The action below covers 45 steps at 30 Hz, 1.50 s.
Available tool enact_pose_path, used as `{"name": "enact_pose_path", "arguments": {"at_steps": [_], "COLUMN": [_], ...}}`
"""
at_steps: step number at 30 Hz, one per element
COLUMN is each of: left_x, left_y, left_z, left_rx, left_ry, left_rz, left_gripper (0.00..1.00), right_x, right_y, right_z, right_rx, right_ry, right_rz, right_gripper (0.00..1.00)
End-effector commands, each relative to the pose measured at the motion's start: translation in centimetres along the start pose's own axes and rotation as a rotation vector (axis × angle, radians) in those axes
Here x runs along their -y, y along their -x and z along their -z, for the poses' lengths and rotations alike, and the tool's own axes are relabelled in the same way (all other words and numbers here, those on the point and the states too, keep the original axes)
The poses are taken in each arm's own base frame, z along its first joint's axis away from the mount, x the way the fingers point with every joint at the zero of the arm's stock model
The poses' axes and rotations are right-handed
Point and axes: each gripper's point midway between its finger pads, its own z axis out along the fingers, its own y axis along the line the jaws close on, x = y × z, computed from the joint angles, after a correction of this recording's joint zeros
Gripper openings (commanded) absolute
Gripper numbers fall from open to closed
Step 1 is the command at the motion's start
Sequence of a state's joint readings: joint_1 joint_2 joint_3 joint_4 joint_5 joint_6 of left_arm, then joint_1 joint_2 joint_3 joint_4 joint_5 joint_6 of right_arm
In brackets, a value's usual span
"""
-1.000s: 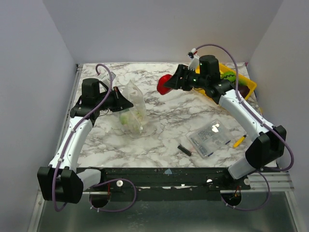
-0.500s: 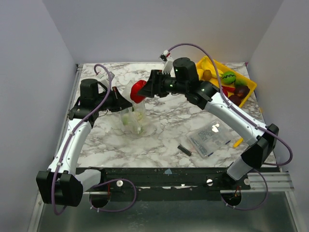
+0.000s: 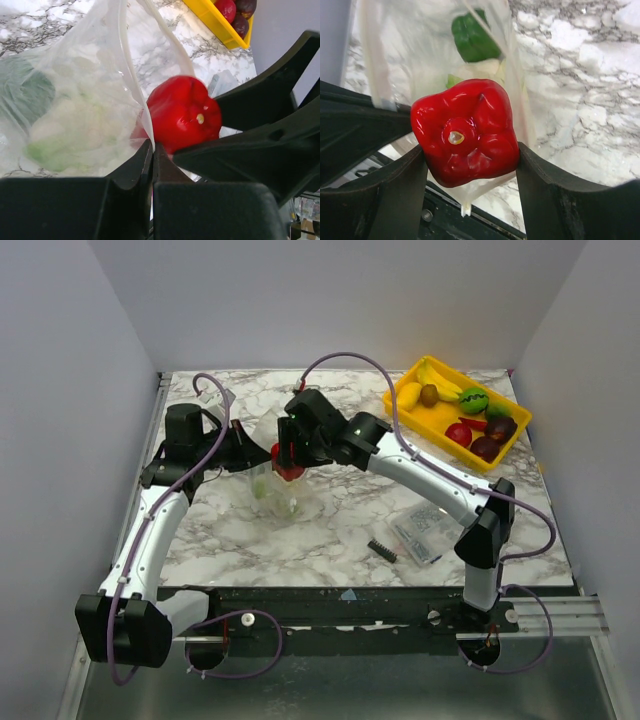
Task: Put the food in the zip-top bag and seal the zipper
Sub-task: Place the fake vegetable in the zipper food storage bag, then pick up the fake fruit from the zipper food storage bag.
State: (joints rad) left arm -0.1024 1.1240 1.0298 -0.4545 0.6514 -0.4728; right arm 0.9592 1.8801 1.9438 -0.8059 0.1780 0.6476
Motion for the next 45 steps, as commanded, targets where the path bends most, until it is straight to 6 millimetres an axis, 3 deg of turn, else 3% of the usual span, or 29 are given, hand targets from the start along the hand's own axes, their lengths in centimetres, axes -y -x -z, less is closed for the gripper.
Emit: {"name": "enact_pose_path", "arguments": {"at_steps": [1,12,15,25,35,38,45], "left_x": [1.2,1.1,1.1,1.0,1.0,0.9,1.2], "left_y": [0.7,0.6,0.6,0.6,0.5,0.4,0.4], "left_z": [0.6,0.5,0.5,0.4,0.3,0.2,0.3], "left_rx": [0.033,0.03,0.027,0.026,0.019,0.015,0.014], "left_ry": [-0.035,-0.035,-0.034,-0.034,-0.038,-0.034,-0.048], "left_rz": [-0.042,-0.039,-0.036,-0.034,-0.028,-0.024,-0.021], "left_gripper": [0.0,0.0,0.0,0.0,0.0,0.0,0.0], "right_x": [1.6,1.7,1.5,1.2,0.7,2.7,11.3], "right_y": [-2.4,-2.7,-2.5,-0.4,5.8,7.5,10.8], "right_z": [0.0,0.4,0.5,2.4,7.5,9.2,13.8], "right_rx": [-0.059,-0.071,-0.062,0.023,0.28,0.36,0.558], "right_ry": [-0.146,-0.139,-0.128,-0.105,-0.076,-0.176,-0.472], "right_rz": [0.074,0.111,0.116,0.124,0.12,0.14,0.087], "right_gripper": [0.29,0.77,0.84,0.87,0.83,0.83,0.91]}}
